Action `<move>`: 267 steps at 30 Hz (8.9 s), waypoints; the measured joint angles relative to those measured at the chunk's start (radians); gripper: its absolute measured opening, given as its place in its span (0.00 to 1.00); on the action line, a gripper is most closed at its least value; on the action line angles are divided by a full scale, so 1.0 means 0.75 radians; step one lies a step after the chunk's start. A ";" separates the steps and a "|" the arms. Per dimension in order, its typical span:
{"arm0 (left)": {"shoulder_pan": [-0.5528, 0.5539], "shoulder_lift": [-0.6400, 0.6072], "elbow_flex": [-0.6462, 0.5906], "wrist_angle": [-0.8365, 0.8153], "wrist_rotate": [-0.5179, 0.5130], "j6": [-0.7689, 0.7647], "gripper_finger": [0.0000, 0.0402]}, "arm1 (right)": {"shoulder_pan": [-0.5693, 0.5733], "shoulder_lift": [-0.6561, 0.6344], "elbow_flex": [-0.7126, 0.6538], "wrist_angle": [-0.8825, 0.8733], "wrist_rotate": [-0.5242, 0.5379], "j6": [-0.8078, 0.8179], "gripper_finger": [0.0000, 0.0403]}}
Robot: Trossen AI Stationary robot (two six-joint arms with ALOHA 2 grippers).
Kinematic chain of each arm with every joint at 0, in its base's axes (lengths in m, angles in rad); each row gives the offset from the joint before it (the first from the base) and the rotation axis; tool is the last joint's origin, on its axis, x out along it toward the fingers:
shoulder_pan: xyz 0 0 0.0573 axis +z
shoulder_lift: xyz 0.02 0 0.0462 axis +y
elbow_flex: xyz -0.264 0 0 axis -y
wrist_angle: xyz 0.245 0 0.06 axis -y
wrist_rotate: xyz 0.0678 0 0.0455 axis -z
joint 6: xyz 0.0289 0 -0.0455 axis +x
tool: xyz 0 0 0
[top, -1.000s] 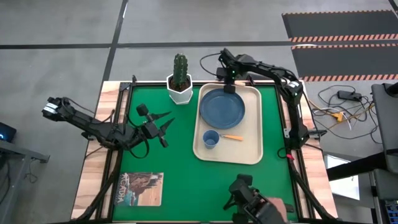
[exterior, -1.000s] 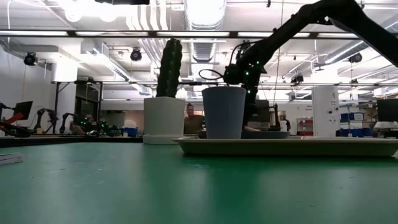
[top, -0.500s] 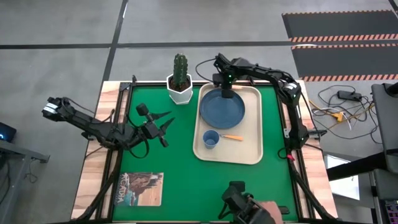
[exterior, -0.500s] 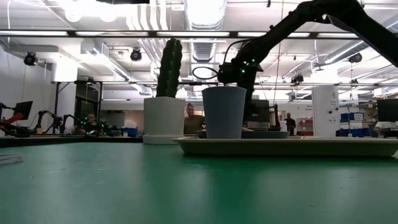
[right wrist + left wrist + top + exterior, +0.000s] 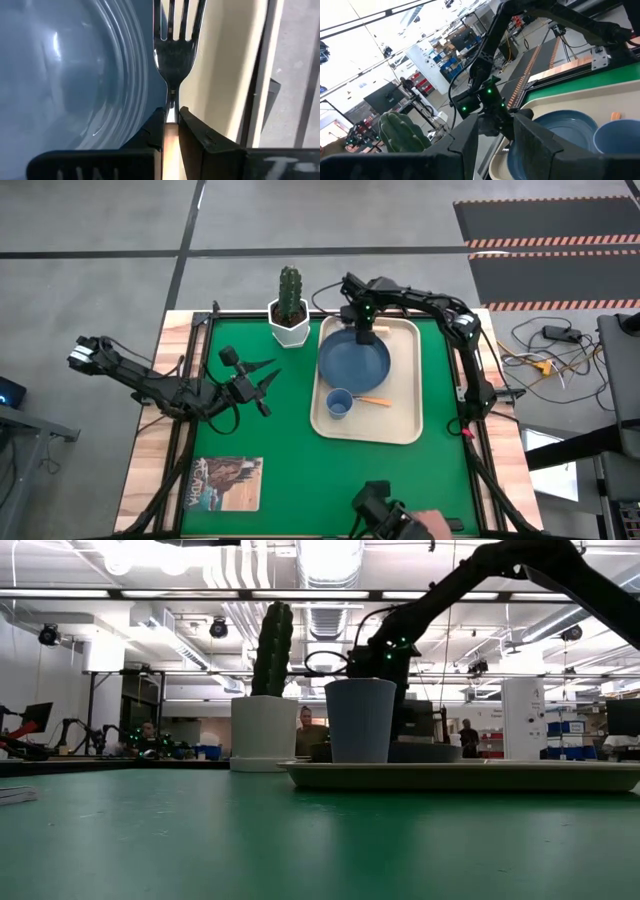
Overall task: Pick and place plate/cup/fork/spoon on tray
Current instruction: Put the light orange fork on the white serving tray at the top of the blue plate, then adjust the blue plate on the white serving tray, then adjust the yellow spoon on the white serving tray
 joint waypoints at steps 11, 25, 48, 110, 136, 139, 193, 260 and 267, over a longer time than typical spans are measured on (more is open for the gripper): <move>0.000 0.005 -0.001 0.000 0.001 -0.003 0.26 | 0.015 0.000 -0.001 -0.055 0.019 0.064 0.06; 0.000 0.007 0.000 0.000 0.001 -0.005 0.26 | 0.013 -0.035 0.007 -0.038 0.088 0.101 0.26; -0.001 0.007 -0.002 0.000 0.001 -0.003 0.26 | 0.185 -0.017 0.020 0.549 -0.415 0.429 0.02; -0.002 0.007 -0.003 -0.001 -0.005 -0.013 0.26 | 0.204 0.004 0.034 0.157 -0.299 0.460 0.02; -0.074 0.008 -0.008 -0.017 -0.004 -0.294 0.26 | 0.454 -0.986 -1.037 0.710 -0.226 0.839 0.02; -0.080 0.008 -0.009 -0.018 -0.004 -0.295 0.26 | 0.452 -1.013 -1.178 0.812 -0.094 0.870 0.02; -0.198 -0.108 -0.034 -0.626 0.077 -1.021 0.26 | 1.150 -1.429 -1.864 1.395 0.182 1.221 0.02; -0.193 -0.052 -0.031 -0.583 -0.081 -0.884 0.26 | 1.481 -0.929 -1.849 1.439 0.759 1.659 0.12; -0.193 -0.052 -0.031 -0.583 -0.081 -0.884 0.26 | 1.481 -1.075 -1.853 1.255 0.736 1.678 0.10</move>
